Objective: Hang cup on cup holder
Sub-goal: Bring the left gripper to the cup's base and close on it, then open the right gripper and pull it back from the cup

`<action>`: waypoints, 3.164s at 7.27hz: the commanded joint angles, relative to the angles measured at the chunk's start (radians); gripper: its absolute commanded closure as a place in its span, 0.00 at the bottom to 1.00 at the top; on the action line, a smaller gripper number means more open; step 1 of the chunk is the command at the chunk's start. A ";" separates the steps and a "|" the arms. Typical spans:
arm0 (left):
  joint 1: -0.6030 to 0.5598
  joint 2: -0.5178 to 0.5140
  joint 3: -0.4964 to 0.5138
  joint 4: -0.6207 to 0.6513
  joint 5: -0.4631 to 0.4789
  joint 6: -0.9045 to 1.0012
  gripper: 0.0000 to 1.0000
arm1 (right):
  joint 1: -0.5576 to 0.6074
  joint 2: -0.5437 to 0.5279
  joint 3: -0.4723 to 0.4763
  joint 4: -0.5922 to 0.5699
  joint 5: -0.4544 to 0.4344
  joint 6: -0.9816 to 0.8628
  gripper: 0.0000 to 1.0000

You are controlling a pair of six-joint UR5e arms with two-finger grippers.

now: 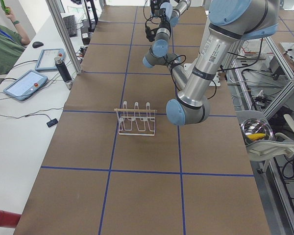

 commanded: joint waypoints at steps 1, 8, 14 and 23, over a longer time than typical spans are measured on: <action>0.010 -0.001 0.001 -0.001 0.000 0.003 0.02 | 0.000 0.000 0.000 0.000 0.009 0.000 1.00; 0.018 -0.009 0.004 -0.001 0.000 0.009 0.33 | -0.006 -0.002 0.003 0.008 0.014 -0.002 1.00; 0.016 -0.007 0.003 -0.001 0.000 0.009 1.00 | -0.022 -0.011 -0.001 0.043 0.009 -0.003 0.00; -0.072 0.011 -0.058 0.236 0.088 0.125 1.00 | 0.353 -0.224 -0.078 0.158 0.055 -0.137 0.00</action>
